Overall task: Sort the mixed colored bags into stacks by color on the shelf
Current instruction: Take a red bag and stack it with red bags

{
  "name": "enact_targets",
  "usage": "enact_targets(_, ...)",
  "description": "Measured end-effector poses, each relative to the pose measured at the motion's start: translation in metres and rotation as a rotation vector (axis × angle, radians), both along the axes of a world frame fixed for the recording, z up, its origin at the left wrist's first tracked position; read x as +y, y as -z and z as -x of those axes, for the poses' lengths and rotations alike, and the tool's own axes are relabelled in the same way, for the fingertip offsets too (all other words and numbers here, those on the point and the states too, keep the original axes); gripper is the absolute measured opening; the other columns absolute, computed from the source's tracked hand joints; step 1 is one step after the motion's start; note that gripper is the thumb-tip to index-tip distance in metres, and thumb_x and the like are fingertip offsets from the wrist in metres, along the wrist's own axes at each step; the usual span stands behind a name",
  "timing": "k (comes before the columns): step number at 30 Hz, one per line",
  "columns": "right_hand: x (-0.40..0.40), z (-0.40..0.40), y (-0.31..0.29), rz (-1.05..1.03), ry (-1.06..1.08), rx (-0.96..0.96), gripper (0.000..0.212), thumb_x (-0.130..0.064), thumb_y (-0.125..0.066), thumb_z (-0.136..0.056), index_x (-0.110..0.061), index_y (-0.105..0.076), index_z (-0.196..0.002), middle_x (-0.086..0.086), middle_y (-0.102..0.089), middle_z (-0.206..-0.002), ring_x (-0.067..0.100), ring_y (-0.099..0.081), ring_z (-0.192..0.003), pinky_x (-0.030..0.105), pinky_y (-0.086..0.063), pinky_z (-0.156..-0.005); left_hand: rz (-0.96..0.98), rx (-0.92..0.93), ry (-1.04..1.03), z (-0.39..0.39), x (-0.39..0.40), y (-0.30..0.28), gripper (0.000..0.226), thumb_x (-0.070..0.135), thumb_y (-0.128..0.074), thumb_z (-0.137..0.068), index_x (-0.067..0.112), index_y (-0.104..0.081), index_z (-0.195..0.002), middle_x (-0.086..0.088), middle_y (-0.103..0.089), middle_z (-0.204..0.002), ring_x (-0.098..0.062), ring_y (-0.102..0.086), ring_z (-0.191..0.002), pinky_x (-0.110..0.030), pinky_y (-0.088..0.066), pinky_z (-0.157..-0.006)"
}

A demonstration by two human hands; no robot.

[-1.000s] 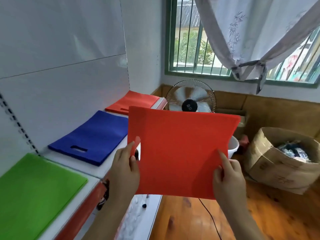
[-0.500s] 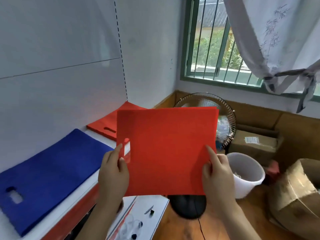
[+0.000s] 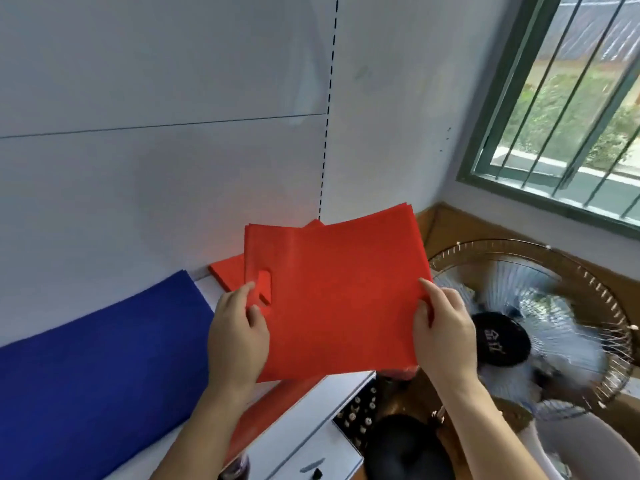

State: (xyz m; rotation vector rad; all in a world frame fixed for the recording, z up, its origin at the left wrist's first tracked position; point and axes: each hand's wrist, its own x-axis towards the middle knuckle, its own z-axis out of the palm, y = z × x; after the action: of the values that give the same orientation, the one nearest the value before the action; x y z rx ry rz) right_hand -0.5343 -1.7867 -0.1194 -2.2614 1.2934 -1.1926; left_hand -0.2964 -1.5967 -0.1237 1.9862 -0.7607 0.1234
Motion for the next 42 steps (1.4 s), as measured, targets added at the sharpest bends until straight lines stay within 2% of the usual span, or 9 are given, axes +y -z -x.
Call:
enact_targets(3,-0.032,-0.033,0.004,-0.011,-0.085,0.004,0.039,-0.012,-0.055,-0.104,-0.017,-0.063,-0.142,-0.004,-0.064,-0.12,0.012,-0.058,-0.097,0.029,-0.047,-0.085,-0.032,-0.011,-0.073,-0.008,-0.007,0.003,0.04,0.009,-0.056,-0.105,0.015,-0.059,-0.145,0.0,-0.062,-0.135,-0.005,-0.055,-0.117,-0.009,-0.036,-0.088)
enact_targets(7,-0.08,-0.072,0.012,-0.021,-0.198,0.024,0.038,-0.014,-0.056,-0.103,-0.022,-0.065,-0.139,-0.008,-0.066,-0.122,0.014,-0.062,-0.101,0.029,-0.047,-0.086,-0.149,-0.009,-0.188,-0.01,-0.022,0.006,0.041,0.011,-0.056,-0.104,0.013,-0.058,-0.145,-0.004,-0.062,-0.136,-0.02,-0.062,-0.119,-0.027,-0.048,-0.089)
enact_targets(11,-0.128,-0.105,0.02,-0.04,-0.328,0.07,0.038,-0.017,-0.055,-0.103,-0.023,-0.065,-0.139,-0.008,-0.067,-0.124,0.019,-0.064,-0.109,0.039,-0.055,-0.095,-0.266,-0.011,-0.293,-0.004,-0.04,0.009,0.043,0.012,-0.056,-0.103,0.013,-0.057,-0.146,-0.005,-0.063,-0.13,-0.022,-0.061,-0.114,-0.032,-0.052,-0.088)
enact_targets(19,-0.174,-0.149,0.034,-0.091,-0.559,0.262,0.04,-0.016,-0.056,-0.101,-0.011,-0.066,-0.139,0.009,-0.067,-0.13,0.035,-0.059,-0.12,0.046,-0.052,-0.101,-0.56,-0.007,-0.547,0.007,-0.071,0.016,0.036,0.017,-0.055,-0.101,0.013,-0.062,-0.136,-0.007,-0.062,-0.121,-0.029,-0.057,-0.106,-0.04,-0.051,-0.086)
enact_targets(23,-0.176,-0.152,0.034,-0.115,-0.59,0.369,0.043,-0.034,-0.058,-0.102,-0.009,-0.066,-0.137,0.012,-0.064,-0.138,0.039,-0.056,-0.127,0.048,-0.048,-0.107,-0.685,-0.083,-0.603,0.007,-0.077,0.016,0.031,0.036,-0.051,-0.102,0.012,-0.067,-0.112,-0.006,-0.064,-0.104,-0.027,-0.058,-0.095,-0.04,-0.051,-0.078)
enact_targets(27,-0.181,-0.149,0.035,-0.09,-0.604,0.525,0.048,-0.052,-0.055,-0.099,-0.016,-0.066,-0.129,0.006,-0.057,-0.145,0.035,-0.05,-0.133,0.048,-0.048,-0.107,-0.792,-0.096,-0.612,0.004,-0.079,0.017,0.038,0.042,-0.043,-0.102,0.015,-0.068,-0.113,-0.003,-0.067,-0.104,-0.025,-0.059,-0.098,-0.037,-0.051,-0.081)
enact_targets(34,-0.175,-0.148,0.026,0.019,-0.62,0.507,0.048,-0.045,-0.06,-0.1,-0.011,-0.065,-0.132,0.014,-0.053,-0.151,0.038,-0.043,-0.142,0.05,-0.044,-0.111,-0.772,-0.133,-0.667,0.006,-0.075,0.004,0.052,0.052,-0.036,-0.108,0.014,-0.067,-0.123,-0.006,-0.064,-0.126,-0.026,-0.054,-0.12,-0.04,-0.049,-0.097)
enact_targets(38,-0.154,-0.153,0.024,0.104,-0.689,0.38,0.051,-0.036,-0.067,-0.098,-0.005,-0.064,-0.139,0.022,-0.054,-0.151,0.043,-0.041,-0.147,0.057,-0.039,-0.115,-0.7,-0.175,-0.721,0.027,-0.057,0.0,0.054,0.048,-0.044,-0.105,0.009,-0.064,-0.137,-0.016,-0.054,-0.151,-0.036,-0.043,-0.144,-0.051,-0.037,-0.117)
enact_targets(42,-0.1,-0.155,0.021,0.133,-0.807,0.349,0.052,-0.038,-0.063,-0.1,-0.006,-0.063,-0.141,0.021,-0.051,-0.155,0.043,-0.036,-0.151,0.058,-0.035,-0.119,-0.719,-0.147,-0.755,0.049,-0.02,0.002,0.058,0.047,-0.05,-0.105,0.008,-0.057,-0.147,-0.017,-0.047,-0.159,-0.037,-0.034,-0.152,-0.054,-0.029,-0.123)
